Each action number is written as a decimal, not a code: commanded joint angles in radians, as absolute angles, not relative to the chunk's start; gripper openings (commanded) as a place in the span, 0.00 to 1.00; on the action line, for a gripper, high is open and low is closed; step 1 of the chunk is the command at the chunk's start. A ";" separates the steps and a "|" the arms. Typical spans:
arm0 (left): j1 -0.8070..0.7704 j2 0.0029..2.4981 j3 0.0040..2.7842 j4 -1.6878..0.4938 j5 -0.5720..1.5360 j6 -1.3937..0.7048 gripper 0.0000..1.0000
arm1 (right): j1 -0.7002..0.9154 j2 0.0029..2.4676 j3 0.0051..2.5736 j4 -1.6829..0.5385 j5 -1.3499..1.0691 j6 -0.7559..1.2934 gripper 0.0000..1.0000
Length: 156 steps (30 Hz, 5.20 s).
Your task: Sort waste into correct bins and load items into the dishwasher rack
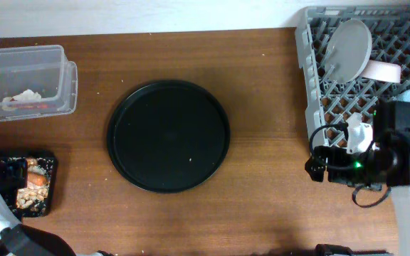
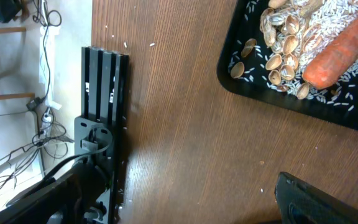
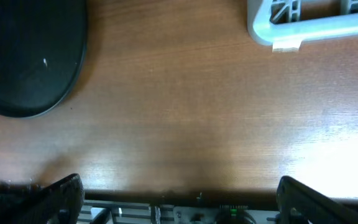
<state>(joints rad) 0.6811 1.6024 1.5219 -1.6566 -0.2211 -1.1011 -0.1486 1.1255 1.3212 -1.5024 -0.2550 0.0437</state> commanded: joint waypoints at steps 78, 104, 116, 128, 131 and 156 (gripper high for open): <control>0.046 0.890 1.522 -1.684 -0.383 -1.114 0.99 | 0.038 0.004 0.006 -0.080 0.012 -0.019 0.98; -0.071 0.083 0.081 -0.100 -0.069 -0.162 0.99 | 0.038 0.004 0.006 -0.080 0.012 -0.019 0.98; -0.065 0.005 0.009 -0.083 -0.027 0.152 0.99 | 0.038 0.004 0.006 -0.080 0.012 -0.019 0.98; -0.030 0.005 0.009 -0.083 -0.021 0.152 0.99 | 0.038 0.004 0.006 -0.080 0.012 -0.019 0.98; -0.030 0.005 0.009 -0.083 -0.021 0.152 0.99 | 0.038 0.004 0.006 -0.080 0.012 -0.019 0.98; -0.030 0.005 0.009 -0.083 -0.021 0.152 0.99 | 0.038 0.004 0.006 -0.080 0.012 -0.019 0.98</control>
